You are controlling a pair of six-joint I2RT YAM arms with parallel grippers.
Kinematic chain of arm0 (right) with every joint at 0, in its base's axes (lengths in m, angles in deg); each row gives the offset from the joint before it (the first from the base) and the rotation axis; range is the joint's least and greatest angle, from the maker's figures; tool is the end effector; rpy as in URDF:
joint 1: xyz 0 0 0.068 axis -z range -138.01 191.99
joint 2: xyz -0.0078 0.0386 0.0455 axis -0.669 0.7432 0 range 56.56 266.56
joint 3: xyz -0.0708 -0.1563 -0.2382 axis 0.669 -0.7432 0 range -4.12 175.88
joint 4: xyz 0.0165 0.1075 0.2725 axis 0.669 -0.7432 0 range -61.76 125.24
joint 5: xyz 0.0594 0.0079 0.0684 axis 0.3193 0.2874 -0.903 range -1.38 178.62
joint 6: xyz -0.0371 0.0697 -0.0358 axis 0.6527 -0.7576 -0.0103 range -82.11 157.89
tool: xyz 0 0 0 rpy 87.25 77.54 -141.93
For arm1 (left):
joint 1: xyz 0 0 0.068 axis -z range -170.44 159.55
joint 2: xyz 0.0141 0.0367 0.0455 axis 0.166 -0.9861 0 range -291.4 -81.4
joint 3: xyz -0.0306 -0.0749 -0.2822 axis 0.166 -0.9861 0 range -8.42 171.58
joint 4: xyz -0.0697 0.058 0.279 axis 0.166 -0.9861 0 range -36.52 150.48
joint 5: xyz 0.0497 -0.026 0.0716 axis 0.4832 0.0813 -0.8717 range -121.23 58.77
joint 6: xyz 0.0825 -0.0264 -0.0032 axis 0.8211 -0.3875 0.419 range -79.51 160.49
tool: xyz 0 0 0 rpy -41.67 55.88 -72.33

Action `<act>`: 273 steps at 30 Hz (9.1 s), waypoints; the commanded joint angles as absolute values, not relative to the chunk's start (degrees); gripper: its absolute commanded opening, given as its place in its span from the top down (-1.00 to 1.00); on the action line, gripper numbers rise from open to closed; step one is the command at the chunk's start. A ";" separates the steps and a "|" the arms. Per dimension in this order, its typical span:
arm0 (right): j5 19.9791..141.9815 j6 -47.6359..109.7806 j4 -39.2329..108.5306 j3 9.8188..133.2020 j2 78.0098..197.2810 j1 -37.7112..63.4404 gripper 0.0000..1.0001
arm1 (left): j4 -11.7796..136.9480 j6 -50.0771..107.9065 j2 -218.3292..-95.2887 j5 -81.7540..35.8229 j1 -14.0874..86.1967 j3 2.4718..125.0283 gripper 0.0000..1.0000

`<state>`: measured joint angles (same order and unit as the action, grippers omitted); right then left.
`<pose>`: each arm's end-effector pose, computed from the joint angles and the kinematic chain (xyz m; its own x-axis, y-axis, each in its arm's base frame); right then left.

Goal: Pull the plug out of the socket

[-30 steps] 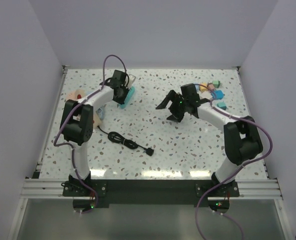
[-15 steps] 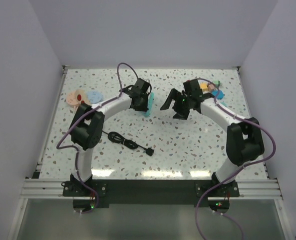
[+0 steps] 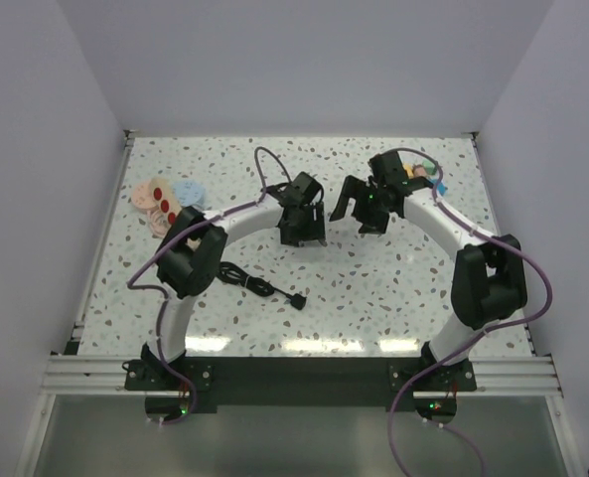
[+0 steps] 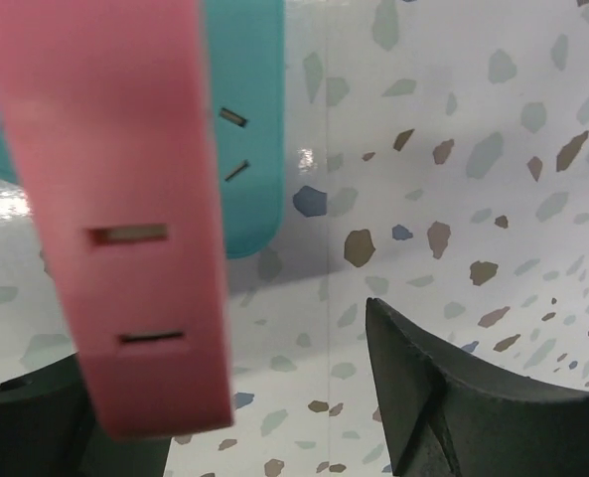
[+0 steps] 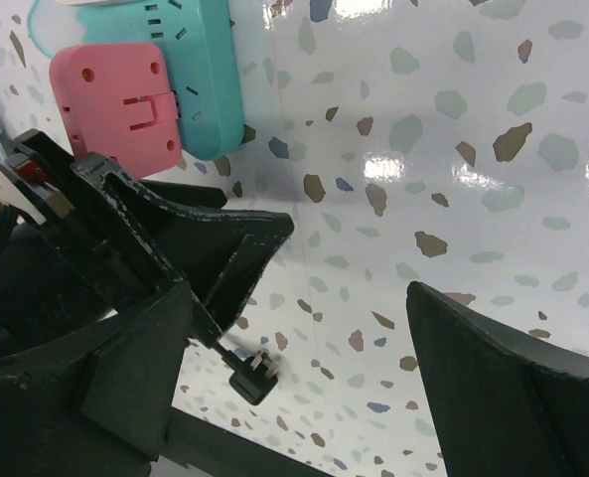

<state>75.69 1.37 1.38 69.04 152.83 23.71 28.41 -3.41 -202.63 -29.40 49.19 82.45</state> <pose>0.3860 0.1457 0.2183 -0.8906 0.3165 -0.3265 0.1347 0.8695 0.4752 0.3900 -0.3263 0.1349 -0.9419 -0.1199 -0.3139 -0.0059 0.9400 -0.3413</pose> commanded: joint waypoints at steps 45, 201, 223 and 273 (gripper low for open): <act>86.35 11.69 -12.40 110.66 185.67 10.26 0.28 | 54.67 -2.57 -176.32 -18.49 27.92 54.69 -0.99; 69.81 -10.81 5.58 78.13 160.71 26.70 -0.84 | 58.74 8.15 -180.28 -23.92 42.86 59.17 1.00; 74.82 -6.68 -5.98 85.10 169.87 22.66 -0.07 | 54.15 8.50 -180.46 -37.64 48.58 62.25 1.00; 51.54 -6.67 14.15 66.54 153.33 35.84 1.00 | 65.84 -7.14 -178.08 -30.09 33.37 44.49 1.00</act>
<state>55.82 -8.81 15.17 65.09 156.70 37.02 66.00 -9.11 -180.58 -28.35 32.95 42.69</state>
